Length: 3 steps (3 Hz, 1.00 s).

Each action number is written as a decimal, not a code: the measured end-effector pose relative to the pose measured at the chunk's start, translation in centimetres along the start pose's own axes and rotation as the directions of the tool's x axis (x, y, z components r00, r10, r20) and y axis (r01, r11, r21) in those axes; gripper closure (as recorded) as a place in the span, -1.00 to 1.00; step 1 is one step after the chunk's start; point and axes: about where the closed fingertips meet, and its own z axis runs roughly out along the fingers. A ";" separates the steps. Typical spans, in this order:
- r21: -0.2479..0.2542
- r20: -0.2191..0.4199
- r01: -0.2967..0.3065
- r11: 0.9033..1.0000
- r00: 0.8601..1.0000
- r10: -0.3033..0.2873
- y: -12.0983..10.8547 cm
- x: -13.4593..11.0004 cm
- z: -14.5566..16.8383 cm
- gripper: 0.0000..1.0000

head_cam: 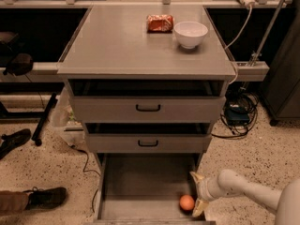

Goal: Pick orange from bottom drawer and place on counter

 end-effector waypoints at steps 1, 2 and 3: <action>0.003 0.031 0.030 1.000 0.999 -0.030 -1.3 1.7 3.1 -1.00; 0.025 0.056 0.041 0.999 0.998 -0.042 -2.3 3.5 5.0 -1.00; 0.036 0.072 0.049 0.998 0.996 -0.051 -2.7 4.9 6.4 -1.00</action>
Offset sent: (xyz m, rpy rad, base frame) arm 0.0533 -0.0221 -0.0810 0.0723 -0.0850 0.0344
